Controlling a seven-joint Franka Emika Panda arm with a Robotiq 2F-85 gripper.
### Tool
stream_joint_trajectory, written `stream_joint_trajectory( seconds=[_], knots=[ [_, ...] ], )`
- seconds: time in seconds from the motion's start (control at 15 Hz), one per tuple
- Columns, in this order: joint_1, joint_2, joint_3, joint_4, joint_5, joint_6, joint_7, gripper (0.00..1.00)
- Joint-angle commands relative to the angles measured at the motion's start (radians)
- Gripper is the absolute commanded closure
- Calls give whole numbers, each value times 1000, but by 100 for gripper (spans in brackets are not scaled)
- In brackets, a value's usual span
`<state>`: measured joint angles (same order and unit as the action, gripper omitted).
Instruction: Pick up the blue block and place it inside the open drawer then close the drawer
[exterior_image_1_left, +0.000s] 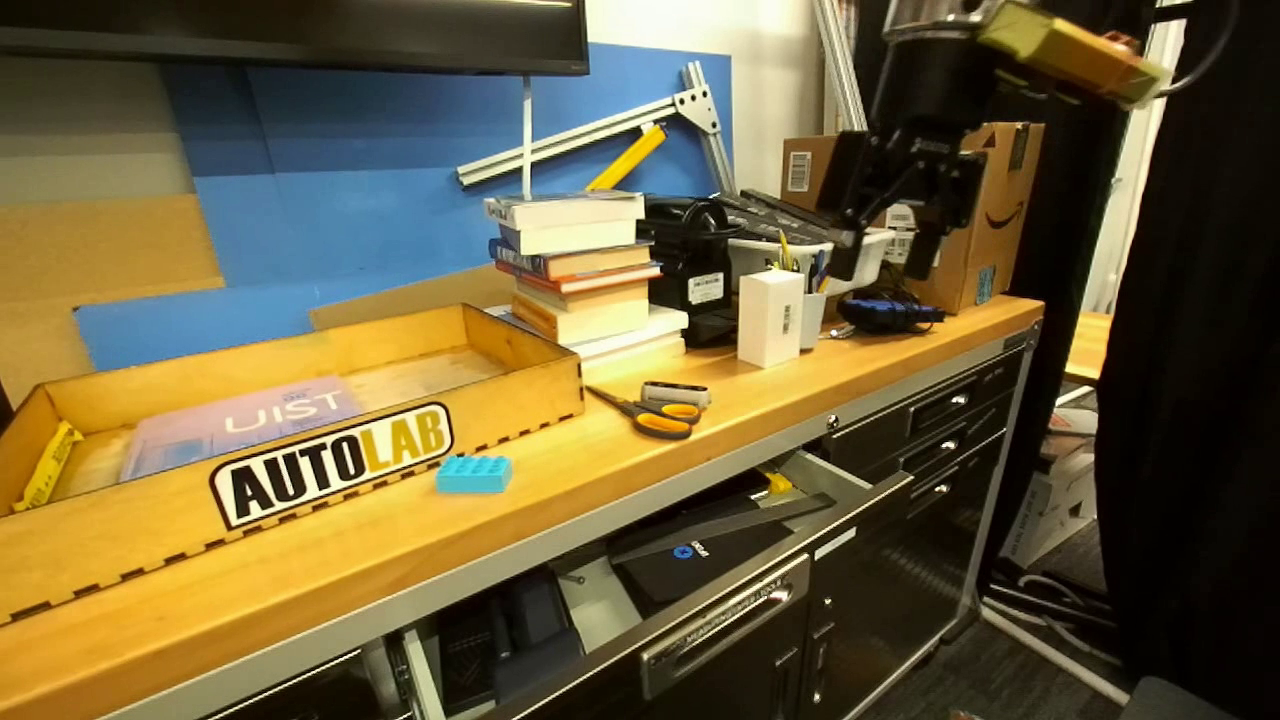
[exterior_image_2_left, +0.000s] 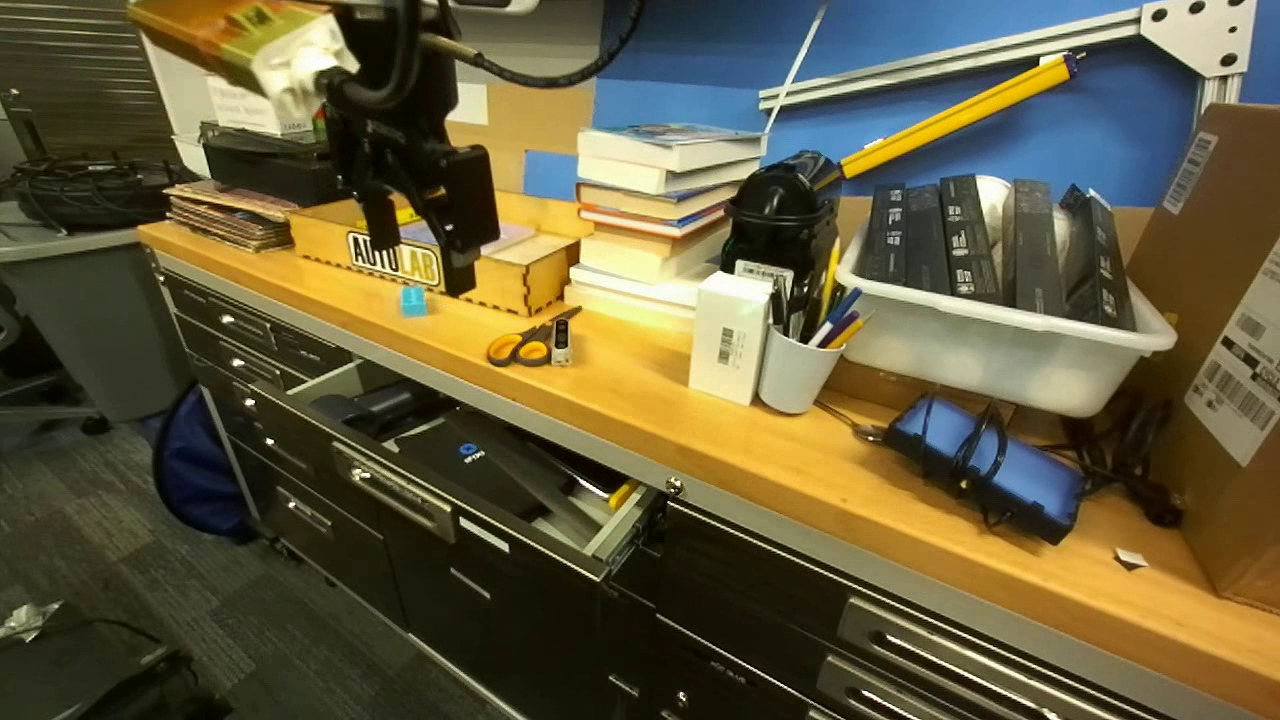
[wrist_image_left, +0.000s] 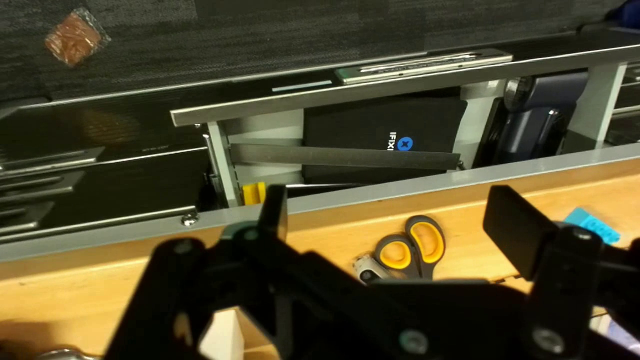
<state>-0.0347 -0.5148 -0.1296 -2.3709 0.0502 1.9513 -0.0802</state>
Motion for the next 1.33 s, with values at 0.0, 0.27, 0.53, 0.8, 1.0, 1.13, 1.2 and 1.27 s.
stream_joint_trajectory(
  seconds=[0.0, 0.27, 0.53, 0.8, 1.0, 1.13, 1.2, 1.27],
  knots=[
    [30, 241, 87, 232, -24, -66, 45, 0],
    [70, 466, 172, 440, -97, -81, 63, 0],
    [115, 650, 220, 613, -123, -131, 44, 0],
    [161, 760, 252, 681, -120, -121, 49, 0],
    [203, 822, 267, 726, -127, -118, 107, 0],
    [235, 834, 278, 723, -139, -76, 134, 0],
    [253, 840, 278, 717, -159, -30, 157, 0],
    [266, 849, 279, 718, -177, -8, 167, 0]
  ],
)
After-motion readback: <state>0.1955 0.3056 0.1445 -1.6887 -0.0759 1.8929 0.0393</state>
